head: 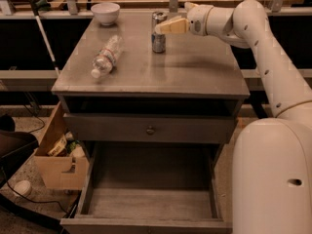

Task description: Place redbull can into middle drawer

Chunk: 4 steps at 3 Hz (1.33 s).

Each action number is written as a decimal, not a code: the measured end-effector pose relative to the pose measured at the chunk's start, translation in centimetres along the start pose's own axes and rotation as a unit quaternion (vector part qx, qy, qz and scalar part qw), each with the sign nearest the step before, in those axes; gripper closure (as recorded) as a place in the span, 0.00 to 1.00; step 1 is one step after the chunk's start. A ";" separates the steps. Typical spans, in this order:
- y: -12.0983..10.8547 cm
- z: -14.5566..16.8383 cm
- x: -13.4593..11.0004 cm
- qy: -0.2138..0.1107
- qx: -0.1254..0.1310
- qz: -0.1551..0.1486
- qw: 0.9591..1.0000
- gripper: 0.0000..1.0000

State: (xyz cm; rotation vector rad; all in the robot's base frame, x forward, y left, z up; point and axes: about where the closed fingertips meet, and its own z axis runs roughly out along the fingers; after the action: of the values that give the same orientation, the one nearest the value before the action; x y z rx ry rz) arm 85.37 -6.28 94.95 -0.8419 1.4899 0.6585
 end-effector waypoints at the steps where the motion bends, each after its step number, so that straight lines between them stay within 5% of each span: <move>1: 1.5 2.5 0.3 -0.025 -0.024 0.017 0.999 0.02; 4: 2.1 3.3 0.4 -0.023 -0.030 0.017 0.999 0.70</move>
Offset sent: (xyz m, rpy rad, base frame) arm 0.0019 0.0241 -0.0057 0.0510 0.0038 0.0412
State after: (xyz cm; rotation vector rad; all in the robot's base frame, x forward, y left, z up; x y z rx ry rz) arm 85.60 -2.49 94.06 -0.8428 1.4517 0.7471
